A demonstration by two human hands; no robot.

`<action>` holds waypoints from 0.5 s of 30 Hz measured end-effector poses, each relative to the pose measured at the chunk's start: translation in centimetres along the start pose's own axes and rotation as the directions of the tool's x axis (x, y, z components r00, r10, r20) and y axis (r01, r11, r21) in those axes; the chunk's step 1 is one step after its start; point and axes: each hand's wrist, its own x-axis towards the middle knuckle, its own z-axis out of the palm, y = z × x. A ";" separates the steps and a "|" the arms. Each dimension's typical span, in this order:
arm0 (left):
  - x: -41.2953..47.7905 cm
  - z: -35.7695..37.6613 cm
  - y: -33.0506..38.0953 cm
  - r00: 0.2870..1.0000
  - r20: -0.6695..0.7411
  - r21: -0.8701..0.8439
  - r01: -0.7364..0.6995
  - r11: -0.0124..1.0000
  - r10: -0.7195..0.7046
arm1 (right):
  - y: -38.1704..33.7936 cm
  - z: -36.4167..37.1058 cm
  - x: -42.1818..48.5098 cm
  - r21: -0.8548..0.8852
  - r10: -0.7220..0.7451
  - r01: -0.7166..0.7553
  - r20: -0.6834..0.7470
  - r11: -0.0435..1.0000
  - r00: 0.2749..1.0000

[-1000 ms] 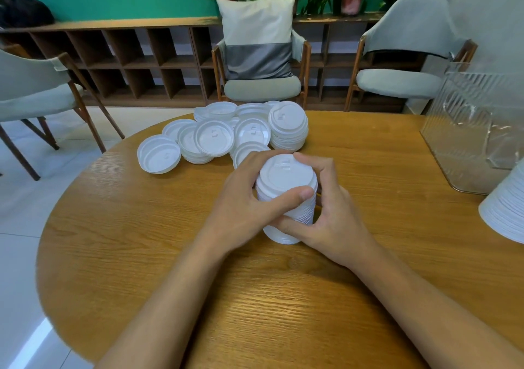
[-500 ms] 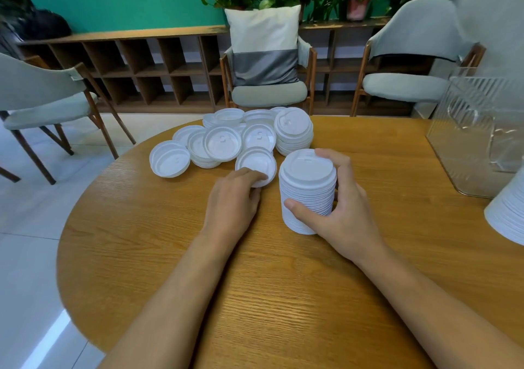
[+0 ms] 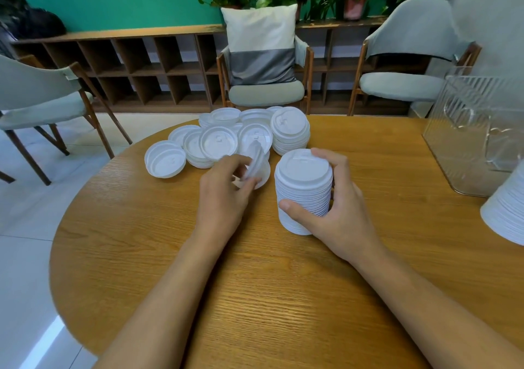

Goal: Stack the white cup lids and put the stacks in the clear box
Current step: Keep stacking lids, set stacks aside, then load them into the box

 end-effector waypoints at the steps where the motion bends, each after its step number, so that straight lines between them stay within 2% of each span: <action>1: 0.0 -0.1 0.3 0.999 -0.035 -0.029 -0.021 0.999 0.020 | 0.0 0.0 0.0 0.002 -0.004 0.004 -0.010 1.000 1.000; 3: 0.0 -0.5 1.0 0.996 -0.089 -0.115 -0.008 0.993 -0.002 | 0.1 0.1 0.0 -0.005 -0.014 0.014 -0.039 1.000 0.999; 6: 0.2 -1.1 1.7 0.986 -0.060 -0.321 0.130 0.938 -0.157 | 0.2 0.1 0.0 -0.017 -0.028 0.027 -0.069 1.000 0.997; 9: 0.7 -1.7 2.1 0.961 0.072 -0.580 0.257 0.773 -0.266 | 0.2 0.2 0.0 -0.006 -0.032 0.031 -0.069 0.999 0.997; 12: 1.0 -2.0 2.3 0.925 0.176 -0.739 0.350 0.576 -0.336 | 0.2 0.2 0.0 0.000 -0.033 0.033 -0.054 0.999 0.998; 13: 1.0 -2.0 2.4 0.919 0.197 -0.761 0.363 0.538 -0.340 | 0.2 0.2 -0.1 0.004 -0.030 0.030 -0.045 1.000 0.999; 15: 0.8 -2.0 3.0 0.923 0.215 -0.752 0.365 0.548 -0.321 | 0.0 0.2 -0.1 0.015 -0.039 0.039 -0.025 0.999 0.999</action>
